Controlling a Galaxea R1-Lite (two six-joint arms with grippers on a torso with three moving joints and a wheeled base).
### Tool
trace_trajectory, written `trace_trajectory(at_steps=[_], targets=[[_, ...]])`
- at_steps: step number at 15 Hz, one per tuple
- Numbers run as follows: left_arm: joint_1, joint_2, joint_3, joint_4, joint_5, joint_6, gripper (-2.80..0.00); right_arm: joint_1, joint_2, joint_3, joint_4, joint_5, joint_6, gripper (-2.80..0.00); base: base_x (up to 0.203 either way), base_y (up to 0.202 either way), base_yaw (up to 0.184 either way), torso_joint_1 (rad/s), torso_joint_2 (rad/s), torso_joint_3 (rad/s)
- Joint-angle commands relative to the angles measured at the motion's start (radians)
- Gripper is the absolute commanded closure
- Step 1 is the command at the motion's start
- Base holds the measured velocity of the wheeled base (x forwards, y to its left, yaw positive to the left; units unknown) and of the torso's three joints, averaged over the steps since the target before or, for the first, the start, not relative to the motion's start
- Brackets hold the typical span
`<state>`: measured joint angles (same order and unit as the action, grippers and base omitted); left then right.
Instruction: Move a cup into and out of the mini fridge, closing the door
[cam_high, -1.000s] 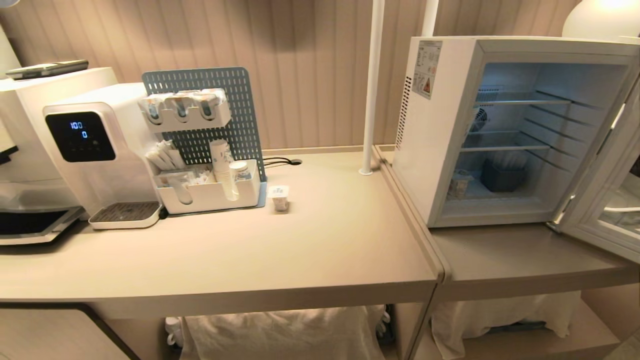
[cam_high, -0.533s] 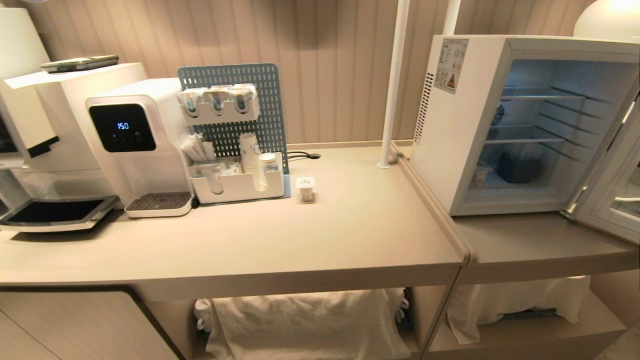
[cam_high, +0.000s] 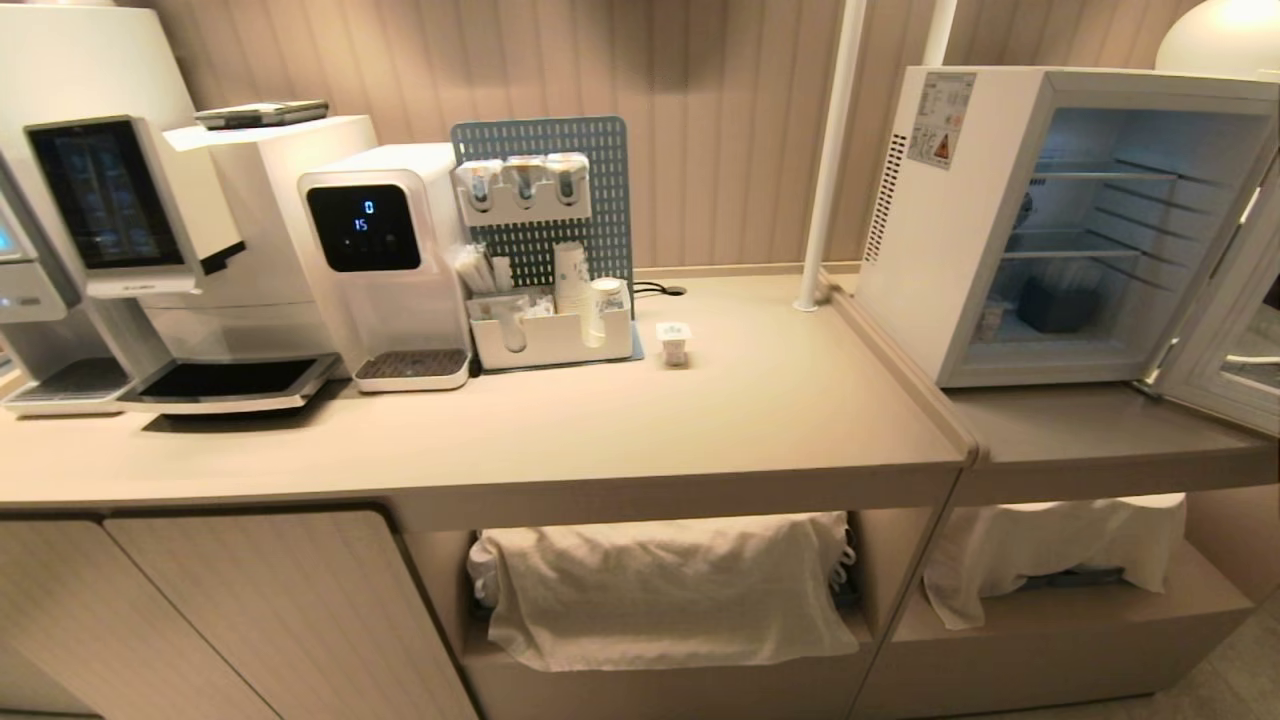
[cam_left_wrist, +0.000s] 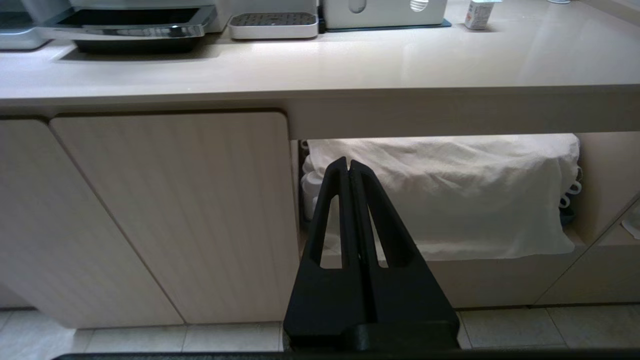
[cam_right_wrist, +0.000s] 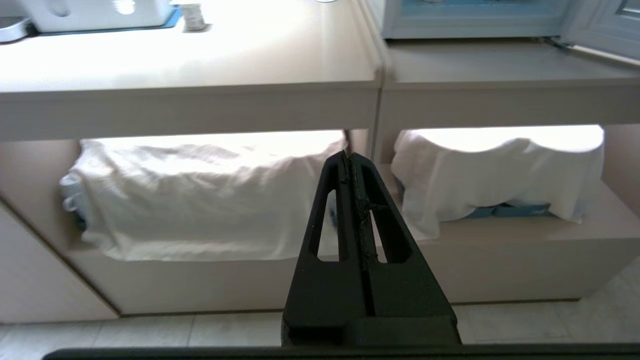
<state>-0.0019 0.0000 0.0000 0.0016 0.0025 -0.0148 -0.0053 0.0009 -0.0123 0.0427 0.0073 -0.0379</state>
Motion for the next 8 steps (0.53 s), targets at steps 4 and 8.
trace_trajectory(at_steps=[4, 8], targets=[[0.0, 0.002, 0.002, 0.0, 0.001, 0.001, 0.0, 0.001, 0.002, 0.0, 0.0, 0.0, 0.0, 0.0, -0.096, 0.142, 0.01, 0.001, 0.0, 0.002], [0.0, 0.002, 0.002, 0.0, 0.001, 0.0, 0.0, 0.001, 0.002, 0.0, 0.0, 0.0, -0.001, 0.0, -0.001, 0.173, -0.002, 0.003, 0.01, 0.004]])
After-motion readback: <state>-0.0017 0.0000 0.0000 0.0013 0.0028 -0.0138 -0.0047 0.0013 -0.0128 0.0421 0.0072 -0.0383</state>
